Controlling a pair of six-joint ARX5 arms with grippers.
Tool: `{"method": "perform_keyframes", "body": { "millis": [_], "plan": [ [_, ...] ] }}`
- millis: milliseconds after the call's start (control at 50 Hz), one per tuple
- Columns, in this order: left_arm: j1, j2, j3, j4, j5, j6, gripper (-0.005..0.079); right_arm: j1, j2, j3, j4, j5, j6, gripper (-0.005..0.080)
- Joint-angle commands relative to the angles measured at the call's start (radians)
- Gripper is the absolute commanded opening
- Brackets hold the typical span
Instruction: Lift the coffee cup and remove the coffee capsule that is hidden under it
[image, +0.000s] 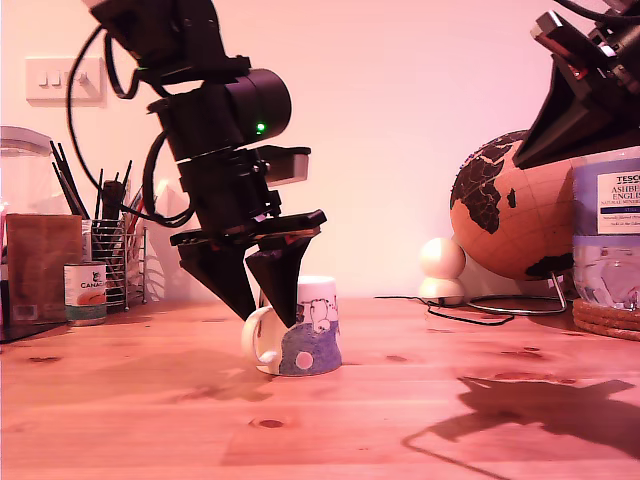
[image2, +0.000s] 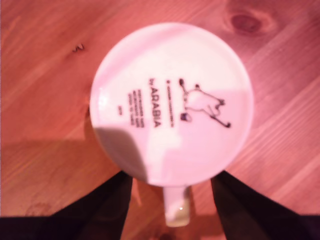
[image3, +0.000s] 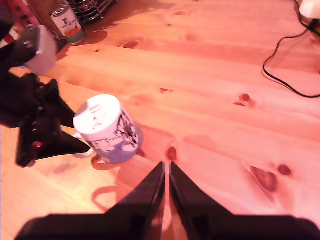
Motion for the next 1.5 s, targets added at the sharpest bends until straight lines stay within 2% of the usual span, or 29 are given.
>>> {"method": "perform_keyframes", "body": {
  "millis": [0,160,340,400,600,860,1060,1200,1480],
  "plan": [
    [0.004,0.045,0.024,-0.036,0.001,0.008,0.0447,0.011,0.005,0.017,0.017,0.0,-0.006,0.0],
    [0.007,0.076,0.05,-0.074,0.0,0.031,0.0446,0.015,0.005,0.017,0.034,0.0,-0.006,0.0],
    [0.011,0.092,0.051,-0.074,0.0,0.031,0.0379,0.021,0.005,0.017,0.042,0.0,-0.007,0.0],
    [0.011,0.092,0.051,-0.069,0.0,0.031,0.0311,0.024,0.005,0.017,0.042,0.0,-0.014,0.0],
    [0.011,0.092,0.064,-0.062,0.001,0.068,-0.0031,0.029,0.005,0.017,0.043,0.001,-0.025,0.0],
    [0.011,0.091,0.071,-0.064,0.003,0.084,-0.002,0.029,0.005,0.017,0.043,0.034,-0.024,0.0],
    [0.01,0.085,0.128,-0.093,0.005,0.084,-0.002,0.029,0.013,0.017,0.031,0.033,-0.018,0.0001],
    [0.008,0.078,0.17,-0.129,0.035,0.084,-0.002,0.042,0.08,0.017,0.027,0.024,0.002,0.0019],
    [0.008,0.071,0.19,-0.164,0.096,0.084,-0.002,0.126,0.272,0.017,0.217,0.025,0.003,0.012]
  ]
}}
